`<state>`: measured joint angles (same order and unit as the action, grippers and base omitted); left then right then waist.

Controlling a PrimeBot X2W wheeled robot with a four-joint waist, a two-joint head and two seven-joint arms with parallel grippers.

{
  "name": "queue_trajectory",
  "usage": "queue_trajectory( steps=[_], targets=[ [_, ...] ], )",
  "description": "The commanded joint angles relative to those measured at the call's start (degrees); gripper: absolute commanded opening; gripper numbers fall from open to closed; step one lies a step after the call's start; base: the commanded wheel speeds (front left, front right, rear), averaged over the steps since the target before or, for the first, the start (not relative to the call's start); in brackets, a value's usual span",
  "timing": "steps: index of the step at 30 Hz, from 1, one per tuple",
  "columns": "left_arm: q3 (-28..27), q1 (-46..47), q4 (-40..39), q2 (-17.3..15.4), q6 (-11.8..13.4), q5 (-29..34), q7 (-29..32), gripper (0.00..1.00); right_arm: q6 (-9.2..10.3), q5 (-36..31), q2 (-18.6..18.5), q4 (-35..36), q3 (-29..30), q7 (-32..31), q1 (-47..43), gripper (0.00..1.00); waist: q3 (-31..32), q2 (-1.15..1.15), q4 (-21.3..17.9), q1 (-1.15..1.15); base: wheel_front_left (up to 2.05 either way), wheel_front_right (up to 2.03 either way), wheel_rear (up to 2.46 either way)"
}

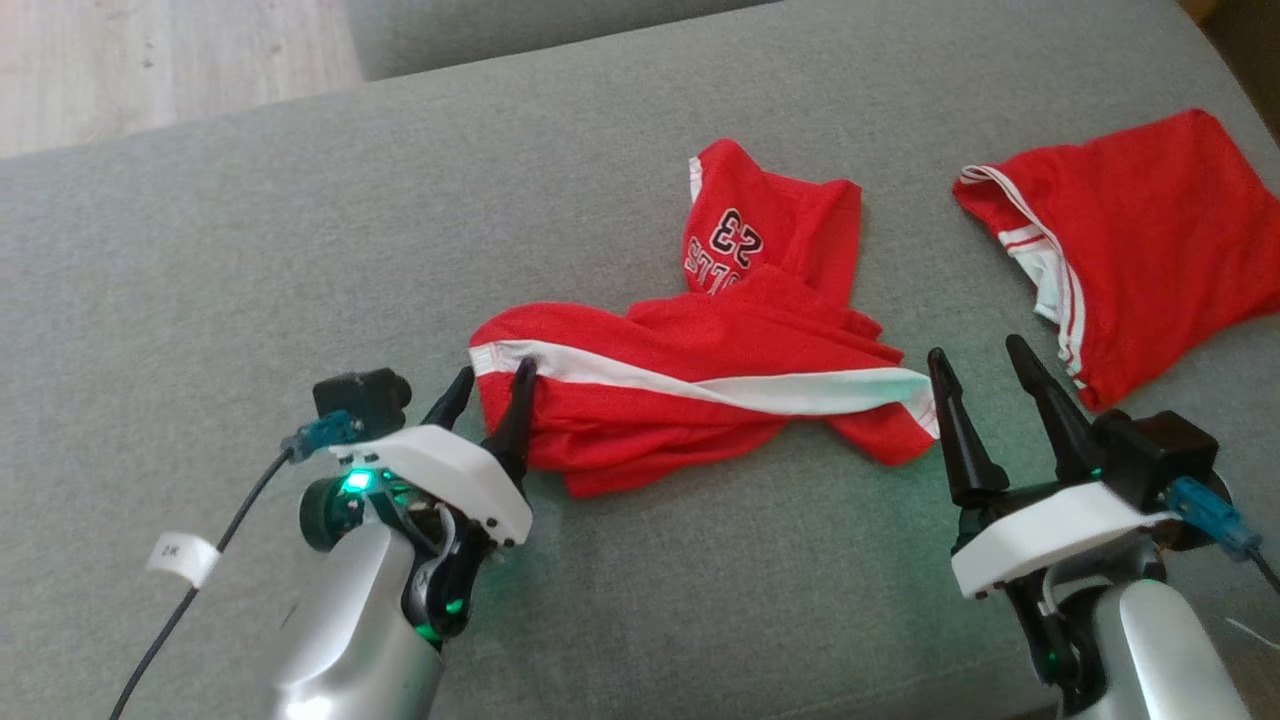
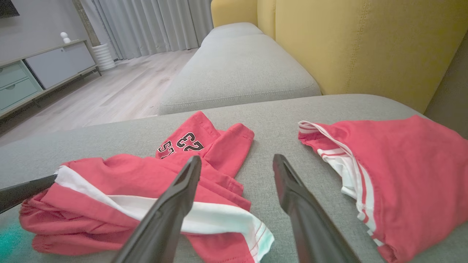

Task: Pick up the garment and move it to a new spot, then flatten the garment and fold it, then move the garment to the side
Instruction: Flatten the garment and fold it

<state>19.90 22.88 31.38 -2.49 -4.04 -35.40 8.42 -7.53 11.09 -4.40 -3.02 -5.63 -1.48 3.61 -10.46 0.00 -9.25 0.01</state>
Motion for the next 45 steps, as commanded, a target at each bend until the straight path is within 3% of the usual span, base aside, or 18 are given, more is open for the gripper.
queue_trajectory(
  steps=[1, 7, 8, 9, 14, 21, 26, 33, 42, 43, 44, 45],
  targets=[
    [-1.2, 2.6, -1.27, -0.41, 0.09, -1.08, -0.59, 1.0, 0.04, 0.21, 0.08, 1.6, -1.31, 0.7, 2.2, 1.0, -0.35, 0.0, -0.45, -0.01, 0.0, 0.0, 0.0],
    [0.61, 4.77, 1.0, -0.59, 1.0, -1.99, -1.04, 1.0, 0.04, 0.27, 0.19, 1.14, -1.41, 1.17, 2.57, 1.0, -0.94, 0.0, -1.03, -0.01, 0.0, 0.0, 0.0],
    [0.78, 5.05, 1.02, -0.7, 1.04, -1.49, -1.86, 0.45, 0.04, 0.27, 0.21, 1.11, -1.41, 1.21, 2.67, 1.0, -1.04, 0.0, -1.03, -0.01, 0.0, 0.0, 0.0],
    [1.0, 5.26, 1.0, -0.78, 0.97, -1.01, -2.69, 0.0, 0.04, 0.29, 0.24, 1.1, -1.41, 1.25, 2.76, 1.0, -1.15, 0.0, -1.0, -0.01, 0.0, 0.0, 0.0],
    [1.92, 4.48, -0.08, -1.72, 1.29, 1.44, -6.79, 0.0, 0.04, 0.64, 0.43, 0.92, -1.28, -0.13, 2.38, 1.0, -1.48, 0.0, -0.81, -0.01, 0.0, 0.0, 0.0],
    [3.49, -3.33, -5.51, -4.39, 2.21, 3.61, -9.91, 0.0, 0.04, 0.26, 1.02, -0.45, 1.26, -5.9, -0.19, 1.0, -2.08, 0.0, 0.44, -0.01, 0.0, 0.0, 0.0],
    [4.43, -7.13, -9.91, -4.99, 2.65, 3.68, -9.75, 0.0, 0.04, -0.41, 1.44, -2.51, 3.27, -7.31, -0.23, 1.0, -2.25, 0.0, 1.87, -0.01, 0.0, 0.0, 0.0],
    [5.29, -7.84, -12.87, -5.25, 3.3, 3.82, -8.59, 0.0, 0.04, 0.42, 1.5, -6.31, 0.0, -10.99, 1.09, 1.0, -2.8, 0.0, 3.23, -0.01, 0.0, 0.0, 0.0],
    [5.62, -7.99, -14.17, -5.64, 3.36, 3.45, -8.29, 0.0, 0.04, -3.48, 1.51, -11.59, -1.42, -9.02, 4.8, 1.0, -3.54, 0.0, 3.6, -0.01, 0.0, 0.0, 0.0],
    [5.62, -8.04, -14.18, -5.7, 3.38, 3.42, -8.34, 0.0, 0.04, -3.56, 1.51, -12.1, -1.78, -8.67, 5.24, 0.66, -3.49, 0.0, 3.62, -0.01, 0.0, 0.0, 0.0],
    [5.62, -8.09, -14.2, -5.73, 3.39, 3.35, -8.38, 0.0, 0.04, -3.66, 1.51, -12.35, -2.28, -8.26, 5.59, 0.0, -3.42, 0.0, 3.63, -0.01, 0.0, 0.0, 0.0],
    [5.6, -8.16, -14.23, -5.75, 3.41, 3.27, -8.46, 0.0, 0.04, -3.59, 1.52, -12.6, -2.49, -8.12, 5.72, 0.0, -3.29, 0.0, 3.62, -0.01, 0.0, 0.0, 0.0]
  ],
)
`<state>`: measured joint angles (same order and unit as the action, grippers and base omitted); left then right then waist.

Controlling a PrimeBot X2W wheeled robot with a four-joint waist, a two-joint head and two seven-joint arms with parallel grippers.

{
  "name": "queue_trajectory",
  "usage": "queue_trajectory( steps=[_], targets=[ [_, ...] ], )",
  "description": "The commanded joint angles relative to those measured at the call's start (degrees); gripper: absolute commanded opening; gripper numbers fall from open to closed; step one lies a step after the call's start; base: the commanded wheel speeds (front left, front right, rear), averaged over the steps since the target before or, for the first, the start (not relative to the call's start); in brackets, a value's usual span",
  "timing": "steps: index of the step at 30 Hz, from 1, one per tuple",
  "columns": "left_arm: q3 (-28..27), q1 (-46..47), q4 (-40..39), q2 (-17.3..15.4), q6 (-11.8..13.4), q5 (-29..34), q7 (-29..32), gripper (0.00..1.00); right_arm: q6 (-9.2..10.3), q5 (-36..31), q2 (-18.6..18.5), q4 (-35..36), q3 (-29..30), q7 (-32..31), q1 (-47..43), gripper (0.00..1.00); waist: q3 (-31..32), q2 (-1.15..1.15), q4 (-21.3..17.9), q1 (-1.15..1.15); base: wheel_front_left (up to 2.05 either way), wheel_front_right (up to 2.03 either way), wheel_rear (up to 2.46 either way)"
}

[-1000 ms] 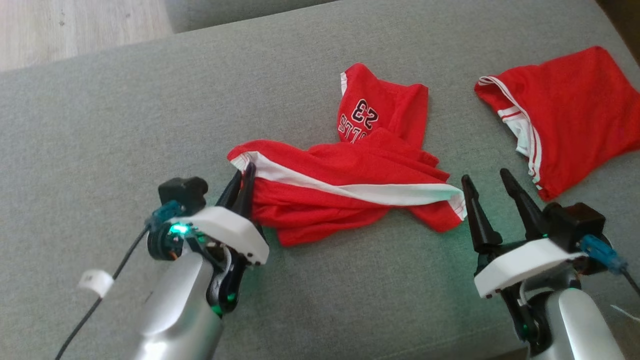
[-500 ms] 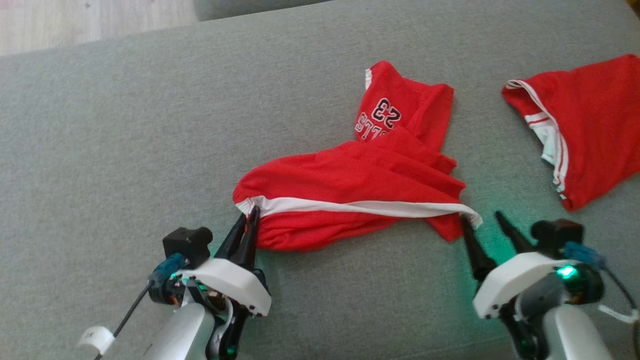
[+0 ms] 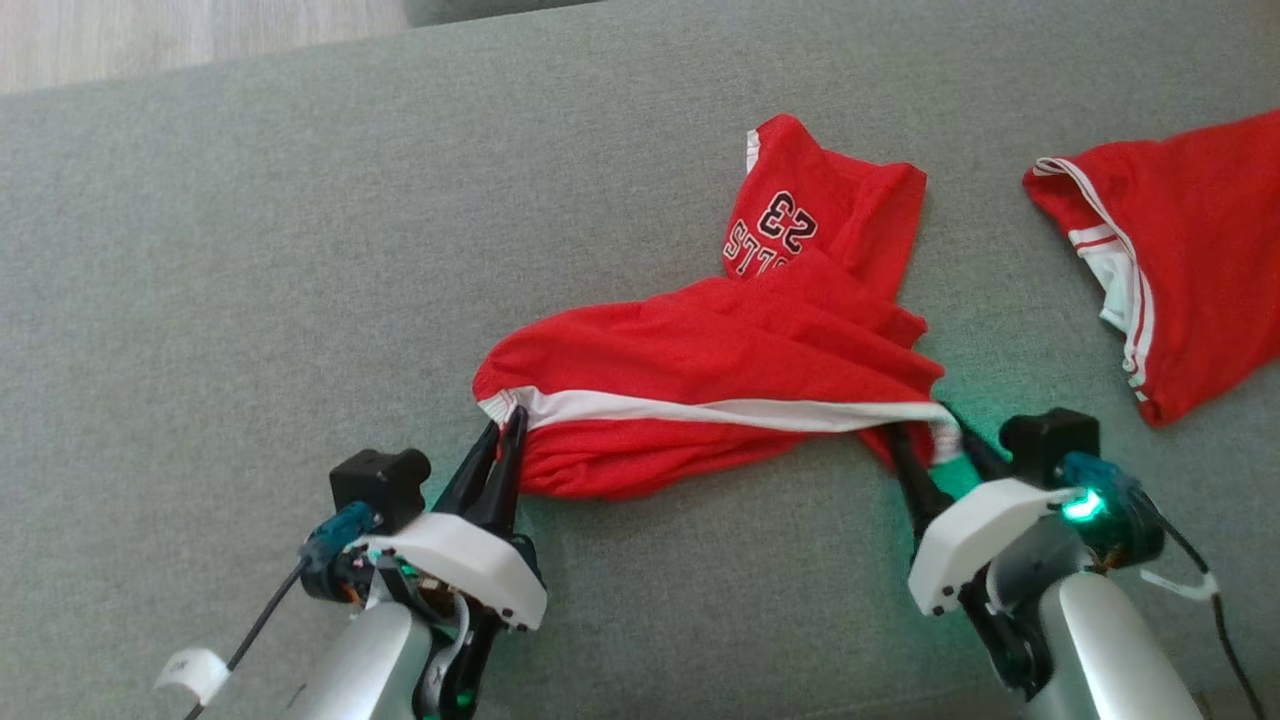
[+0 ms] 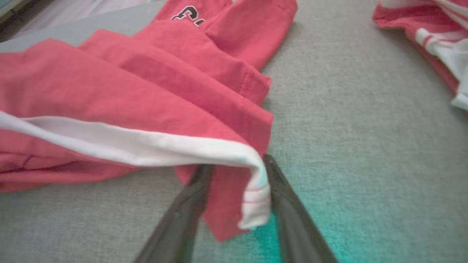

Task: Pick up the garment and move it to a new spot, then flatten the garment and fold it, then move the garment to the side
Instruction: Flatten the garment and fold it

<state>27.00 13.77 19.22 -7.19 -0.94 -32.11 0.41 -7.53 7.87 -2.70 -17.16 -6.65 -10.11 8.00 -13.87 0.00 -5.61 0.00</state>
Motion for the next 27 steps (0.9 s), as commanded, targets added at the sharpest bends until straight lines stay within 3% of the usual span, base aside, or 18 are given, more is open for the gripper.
queue_trajectory(
  steps=[1, 10, 16, 21, 27],
  targets=[
    [-1.53, 0.86, -2.09, -1.05, 0.31, -0.14, -0.55, 0.0, 0.04, -0.45, -0.19, 1.56, -1.44, 0.8, 1.44, 0.0, 0.3, 0.0, -0.01, 0.0, 0.0, 0.0, 0.0],
    [-3.5, -1.08, -7.27, -1.12, -0.45, -2.91, -3.13, 0.0, 0.04, -2.87, -0.35, 12.56, 1.36, 1.81, -0.9, 0.0, 3.43, 0.0, -0.69, 0.0, 0.0, 0.0, 0.0],
    [-5.91, -0.44, -18.83, -3.35, -1.5, -7.23, 0.85, 0.0, 0.04, -2.81, -4.17, 25.61, 1.97, -4.82, -0.14, 0.0, 4.01, 0.0, -1.31, 0.0, 0.0, 0.0, 0.0],
    [-8.82, 9.37, -22.55, -5.57, -2.45, -11.53, 7.87, 0.0, 0.04, 1.98, -10.79, 25.64, -2.58, -8.12, 12.8, 0.0, 0.22, 0.0, -1.92, 0.0, 0.0, 0.0, 0.0],
    [-14.73, 29.48, -14.27, -6.5, -1.58, -14.56, 11.37, 0.0, 0.04, 6.82, -15.27, 13.81, -8.54, -3.9, 38.68, 0.0, -6.57, 0.0, -3.02, 0.0, 0.0, 0.0, 0.0]
  ],
)
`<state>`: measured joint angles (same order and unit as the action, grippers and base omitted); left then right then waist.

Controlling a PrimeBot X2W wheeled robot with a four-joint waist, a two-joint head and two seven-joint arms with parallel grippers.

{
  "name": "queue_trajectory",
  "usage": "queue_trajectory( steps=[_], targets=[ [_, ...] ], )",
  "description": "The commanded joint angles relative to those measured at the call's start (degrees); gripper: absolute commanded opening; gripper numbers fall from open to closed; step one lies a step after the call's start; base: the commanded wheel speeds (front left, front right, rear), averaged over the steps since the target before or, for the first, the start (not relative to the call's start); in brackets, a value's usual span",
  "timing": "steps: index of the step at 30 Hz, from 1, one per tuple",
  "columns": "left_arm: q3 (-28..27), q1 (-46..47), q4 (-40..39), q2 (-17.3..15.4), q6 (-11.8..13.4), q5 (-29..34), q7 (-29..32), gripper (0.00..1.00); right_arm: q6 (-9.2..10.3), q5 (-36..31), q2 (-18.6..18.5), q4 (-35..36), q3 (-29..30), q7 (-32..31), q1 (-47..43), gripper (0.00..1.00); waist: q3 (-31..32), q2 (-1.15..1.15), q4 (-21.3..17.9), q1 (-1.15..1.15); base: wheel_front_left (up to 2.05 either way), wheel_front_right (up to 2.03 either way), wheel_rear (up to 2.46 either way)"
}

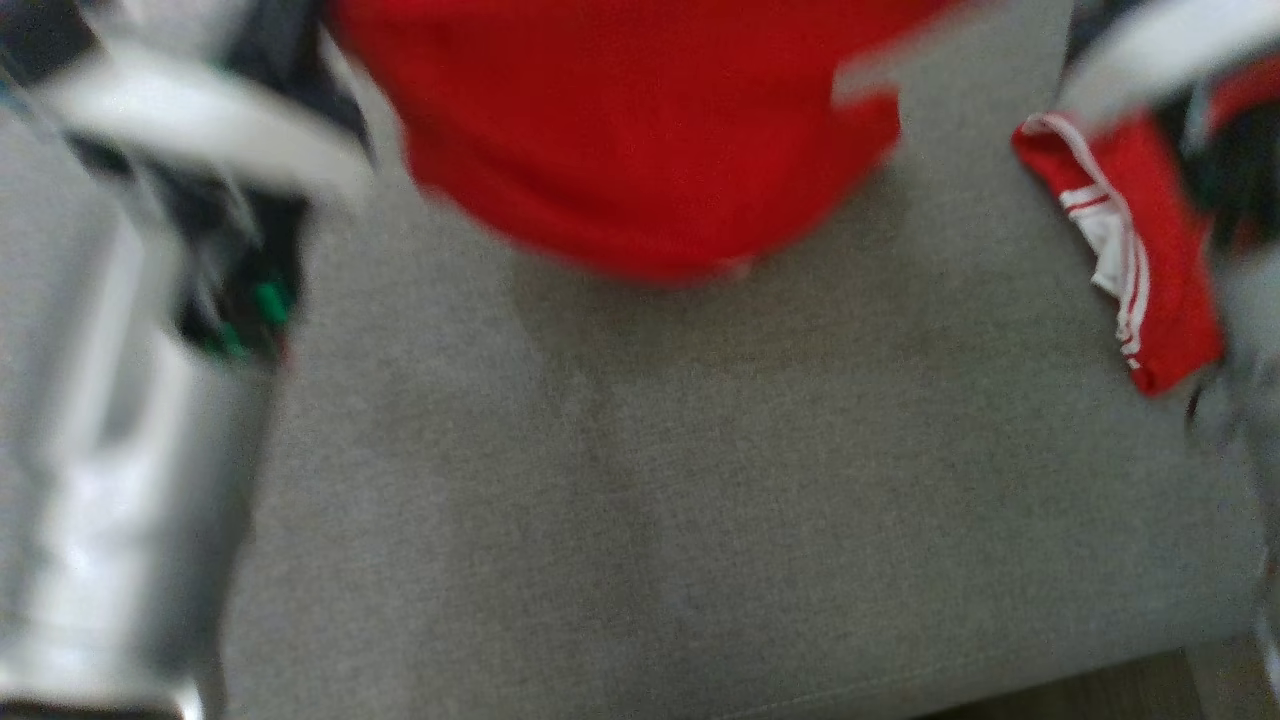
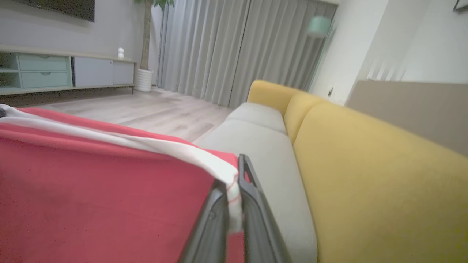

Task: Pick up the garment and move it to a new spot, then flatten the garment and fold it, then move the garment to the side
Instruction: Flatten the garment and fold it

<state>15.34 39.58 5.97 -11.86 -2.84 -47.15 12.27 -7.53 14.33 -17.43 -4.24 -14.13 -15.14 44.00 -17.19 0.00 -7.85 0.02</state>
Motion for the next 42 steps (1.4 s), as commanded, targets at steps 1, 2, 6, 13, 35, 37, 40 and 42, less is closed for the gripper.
queue_trajectory(
  steps=[1, 2, 6, 13, 35, 37, 40, 42],
  targets=[
    [-3.9, 7.1, 0.83, -2.17, 0.47, 1.16, -1.34, 0.0, 0.04, 0.18, -0.82, -1.39, -1.96, 2.8, 6.94, 0.0, -4.1, 0.0, -1.01, -0.02, 0.0, 0.0, 0.0],
    [-4.63, 10.4, 2.53, -2.59, 0.56, 2.08, -2.51, 0.0, 0.04, -0.16, -0.8, -3.57, -2.41, 4.63, 10.94, 0.0, -4.97, 0.0, -1.27, -0.02, 0.0, 0.0, 0.0],
    [-6.67, 20.83, 7.8, -2.81, 0.36, 5.19, -9.31, 0.0, 0.04, -3.17, 0.29, -11.44, -1.16, 14.16, 23.71, 0.0, -6.94, 0.0, -1.4, -0.02, 0.0, 0.0, 0.0],
    [-6.93, 26.22, 13.4, -2.13, -3.06, 5.5, -18.61, 0.0, 0.04, -7.64, -0.06, -19.31, -2.47, 23.03, 30.2, 0.0, -7.18, 0.0, -0.48, -0.02, 0.0, 0.0, 0.0],
    [10.83, -33.26, -0.03, -9.14, -0.56, -0.43, -20.67, 0.0, 0.04, 13.25, -17.59, 13.96, -7.55, -17.28, -31.69, 0.0, 6.13, 0.0, 1.47, -0.02, 0.0, 0.0, 0.0],
    [11.8, -38.09, -5.26, -10.19, 1.13, -1.36, -18.21, 0.0, 0.04, 12.66, -16.48, 19.13, -2.52, -21.58, -38.16, 0.0, 6.76, 0.0, 1.87, -0.02, 0.0, 0.0, 0.0],
    [12.78, -43.7, -12.69, -11.78, 4.23, -2.23, -14.9, 0.0, 0.04, 10.24, -13.98, 26.77, 4.48, -27.89, -46.1, 0.0, 7.28, 0.0, 2.48, -0.02, 0.0, 0.0, 0.0],
    [13.3, -45.75, -16.62, -12.37, 5.74, -2.55, -13.32, 0.0, 0.04, 8.63, -12.5, 31.36, 7.52, -30.36, -49.11, 0.0, 7.45, 0.0, 2.94, -0.02, 0.0, 0.0, 0.0]
  ],
)
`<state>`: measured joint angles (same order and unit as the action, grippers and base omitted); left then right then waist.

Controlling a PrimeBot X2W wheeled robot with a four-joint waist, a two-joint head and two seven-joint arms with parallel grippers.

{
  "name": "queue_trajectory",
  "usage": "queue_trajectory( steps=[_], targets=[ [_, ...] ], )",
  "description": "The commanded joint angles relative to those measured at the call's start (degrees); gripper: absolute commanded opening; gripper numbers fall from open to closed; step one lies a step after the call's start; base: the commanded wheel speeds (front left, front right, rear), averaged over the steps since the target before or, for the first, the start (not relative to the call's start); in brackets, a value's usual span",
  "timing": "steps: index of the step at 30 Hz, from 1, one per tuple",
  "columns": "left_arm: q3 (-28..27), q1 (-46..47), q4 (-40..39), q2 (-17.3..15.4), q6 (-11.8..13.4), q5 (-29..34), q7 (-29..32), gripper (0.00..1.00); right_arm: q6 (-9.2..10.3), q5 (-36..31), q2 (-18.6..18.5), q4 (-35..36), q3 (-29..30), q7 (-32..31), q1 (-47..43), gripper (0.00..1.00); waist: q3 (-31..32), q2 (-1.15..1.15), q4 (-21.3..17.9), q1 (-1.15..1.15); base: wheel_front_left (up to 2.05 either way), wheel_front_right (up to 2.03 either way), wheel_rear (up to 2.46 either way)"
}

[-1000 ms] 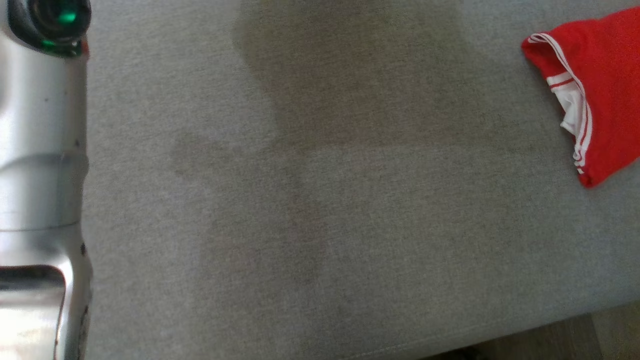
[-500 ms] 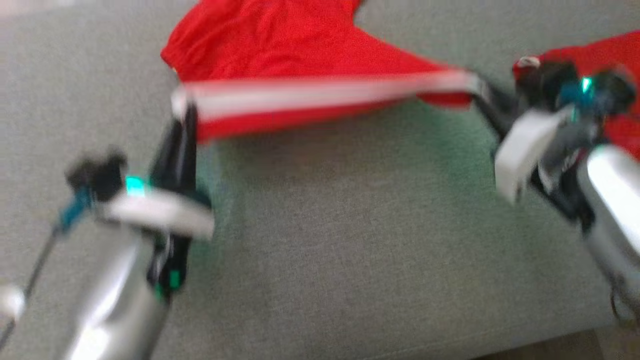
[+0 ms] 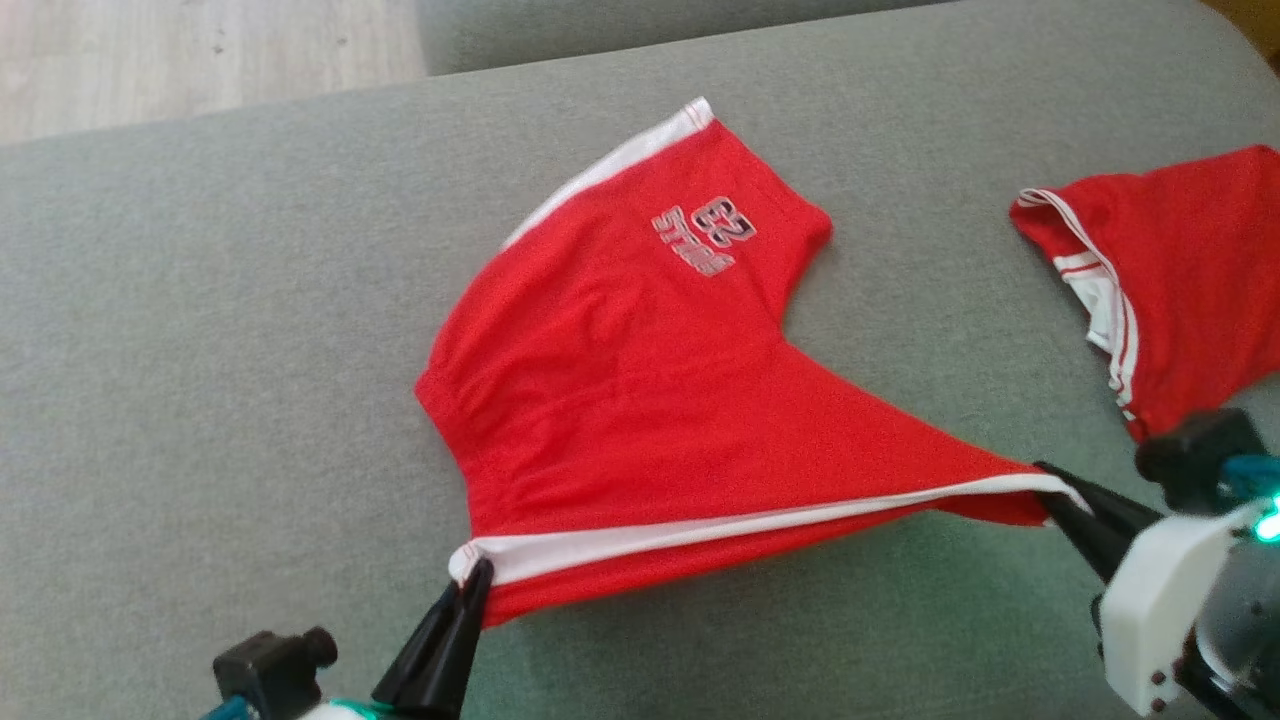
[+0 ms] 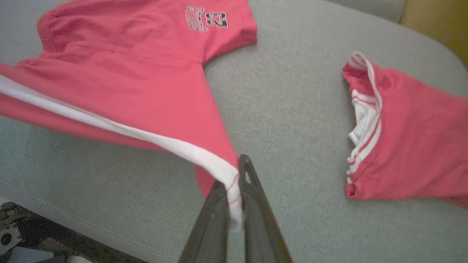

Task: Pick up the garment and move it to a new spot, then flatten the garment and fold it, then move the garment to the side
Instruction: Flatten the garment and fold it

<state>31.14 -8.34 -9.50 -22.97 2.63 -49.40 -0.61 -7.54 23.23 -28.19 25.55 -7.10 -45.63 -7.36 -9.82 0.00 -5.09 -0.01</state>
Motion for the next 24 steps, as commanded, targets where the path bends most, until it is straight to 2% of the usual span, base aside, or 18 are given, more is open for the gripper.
queue_trajectory(
  steps=[1, 4, 8, 14, 18, 24],
  targets=[
    [-2.46, 1.5, -2.77, -1.14, 0.61, -0.83, -0.14, 0.0, 0.05, -0.75, -1.24, 3.43, 1.23, -0.46, 1.64, 0.0, 0.09, 0.0, 0.32, 0.01, 0.0, 0.0, 0.0],
    [-2.46, 1.54, -5.07, -0.31, 1.48, -1.04, -0.21, 0.0, 0.05, -1.73, -1.82, 5.56, 1.25, -0.52, 2.93, 0.0, -0.22, 0.0, 0.82, 0.01, 0.0, 0.0, 0.0],
    [-2.91, 6.56, -2.71, 2.47, 1.61, -0.59, -1.23, 0.0, 0.05, -1.26, -5.41, 2.28, -2.56, 1.76, 10.77, 0.0, -1.8, 0.0, 1.97, 0.01, 0.0, 0.0, 0.0],
    [-2.93, 18.7, 6.43, 8.82, 1.66, 0.33, -2.25, 0.0, 0.05, 2.12, -10.11, -9.79, -11.96, 7.94, 29.05, 0.0, -6.94, 0.0, 5.18, 0.01, 0.0, 0.0, 0.0],
    [-3.1, 25.91, 13.94, 12.67, 1.55, 1.33, -4.15, 0.0, 0.05, 4.56, -10.82, -18.95, -19.29, 11.69, 41.53, 0.0, -10.67, 0.0, 7.54, 0.01, 0.0, 0.0, 0.0],
    [-3.69, 34.08, 24.29, 16.63, 1.3, 2.53, -8.05, 0.0, 0.05, 7.92, -9.76, -30.81, -29.46, 16.0, 56.76, 0.0, -15.23, 0.0, 10.43, 0.01, 0.0, 0.0, 0.0]
  ],
)
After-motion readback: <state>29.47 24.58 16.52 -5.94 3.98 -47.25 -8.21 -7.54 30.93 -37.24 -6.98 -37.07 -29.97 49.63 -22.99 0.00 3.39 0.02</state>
